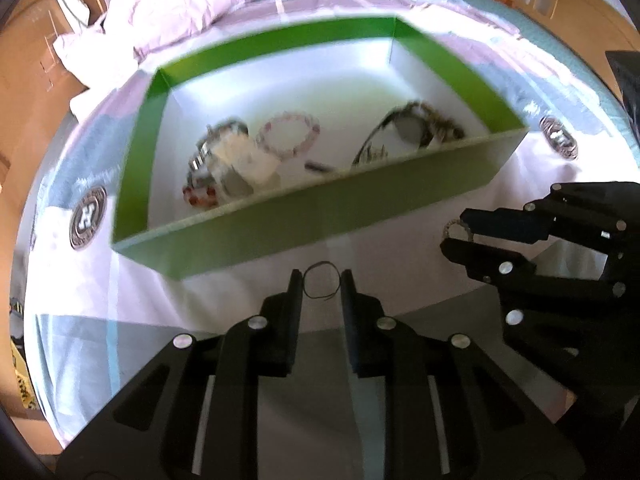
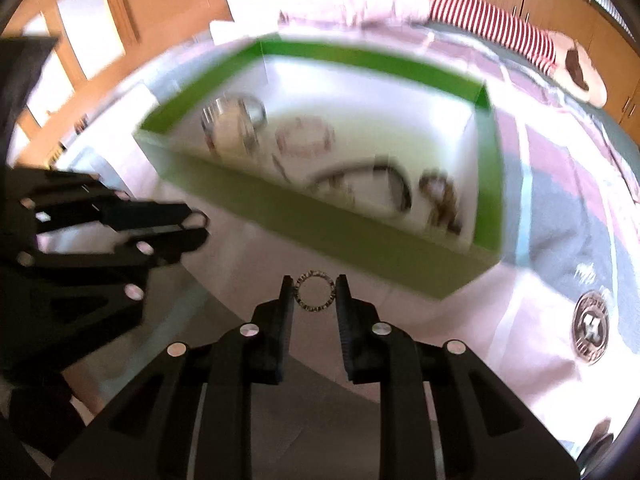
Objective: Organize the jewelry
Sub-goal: 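Carry both rings into the box, lower them and open both tools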
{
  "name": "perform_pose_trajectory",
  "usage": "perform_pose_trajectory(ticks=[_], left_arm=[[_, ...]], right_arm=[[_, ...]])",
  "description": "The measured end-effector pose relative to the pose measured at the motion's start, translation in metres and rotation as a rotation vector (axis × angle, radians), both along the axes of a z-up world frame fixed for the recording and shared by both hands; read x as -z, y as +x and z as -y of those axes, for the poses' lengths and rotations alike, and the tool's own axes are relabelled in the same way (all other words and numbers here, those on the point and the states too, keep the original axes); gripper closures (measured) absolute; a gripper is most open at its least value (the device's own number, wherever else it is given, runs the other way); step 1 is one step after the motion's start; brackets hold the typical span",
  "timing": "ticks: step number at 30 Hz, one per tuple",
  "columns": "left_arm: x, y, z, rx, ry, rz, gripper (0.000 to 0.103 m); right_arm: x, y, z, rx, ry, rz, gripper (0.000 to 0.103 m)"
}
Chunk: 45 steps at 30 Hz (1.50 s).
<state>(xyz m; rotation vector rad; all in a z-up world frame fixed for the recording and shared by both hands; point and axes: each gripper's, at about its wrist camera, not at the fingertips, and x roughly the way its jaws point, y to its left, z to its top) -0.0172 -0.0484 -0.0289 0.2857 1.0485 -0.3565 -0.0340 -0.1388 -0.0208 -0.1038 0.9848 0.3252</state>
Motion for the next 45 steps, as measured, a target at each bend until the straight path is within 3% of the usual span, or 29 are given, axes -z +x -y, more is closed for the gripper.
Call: perform_pose_trajectory(ticks=[5,10,13,16,22,45], left_arm=[[-0.056,0.002,-0.015,0.004,-0.128,0.137,0.083],[-0.088,0.040,-0.028,-0.066,-0.125,0.232,0.083],[-0.078,0.079,-0.037,-0.124,-0.111,0.182,0.083],[-0.051,0.122,-0.044,-0.180,-0.072,0.110,0.083],[-0.019,0.152,-0.048,-0.213,-0.052,0.040,0.083],[-0.006,0.145,-0.036,-0.191,-0.027,0.068,0.083]], right_arm=[[-0.062,0.001,0.023,0.039,0.125,0.210,0.082],[-0.081,0.047,0.035,0.089,0.153,0.255,0.082],[-0.069,0.076,0.033,0.104,0.153,0.221,0.082],[-0.042,0.102,0.027,0.125,0.117,0.169,0.082],[-0.005,0.123,0.038,0.191,0.139,0.078,0.082],[0.009,0.127,0.029,0.193,0.073,0.058,0.082]])
